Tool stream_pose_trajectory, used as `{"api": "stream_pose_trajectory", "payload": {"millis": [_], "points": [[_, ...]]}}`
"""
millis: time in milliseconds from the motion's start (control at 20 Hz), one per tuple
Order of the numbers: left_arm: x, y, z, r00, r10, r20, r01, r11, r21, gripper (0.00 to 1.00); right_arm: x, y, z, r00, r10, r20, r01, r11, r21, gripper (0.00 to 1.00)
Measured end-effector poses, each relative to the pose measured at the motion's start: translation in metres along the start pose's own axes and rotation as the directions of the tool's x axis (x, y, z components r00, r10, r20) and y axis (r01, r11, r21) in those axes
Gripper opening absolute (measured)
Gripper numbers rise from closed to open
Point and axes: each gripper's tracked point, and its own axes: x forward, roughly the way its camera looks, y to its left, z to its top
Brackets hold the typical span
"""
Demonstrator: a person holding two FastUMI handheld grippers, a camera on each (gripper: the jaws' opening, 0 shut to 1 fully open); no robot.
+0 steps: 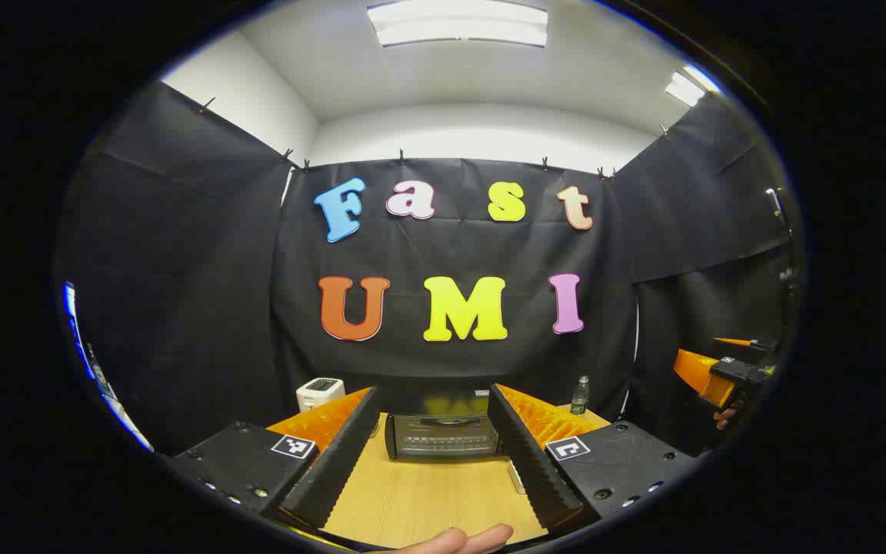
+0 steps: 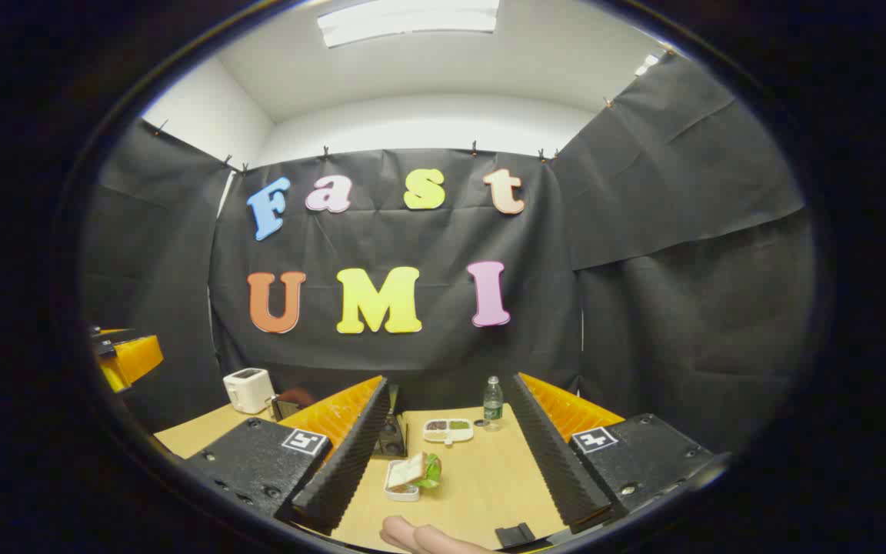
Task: Open the electric oven with the left hand, put the food in, and close the electric oven.
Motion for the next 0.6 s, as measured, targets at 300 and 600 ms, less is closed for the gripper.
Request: {"api": "stream_pose_trajectory", "payload": {"millis": [300,600], "points": [[-0.001,0.002,0.003,1.0,0.009,0.006,-0.009,1.0,-0.001,0.93,-0.002,-0.01,0.003,1.0,-0.016,0.008,0.016,1.0,0.001,0.95],[0.0,0.002,-0.001,1.0,0.014,-0.001,-0.014,1.0,-0.008,0.93,-0.003,-0.014,0.005,1.0,-0.019,0.014,0.019,1.0,0.0,1.0]]}}
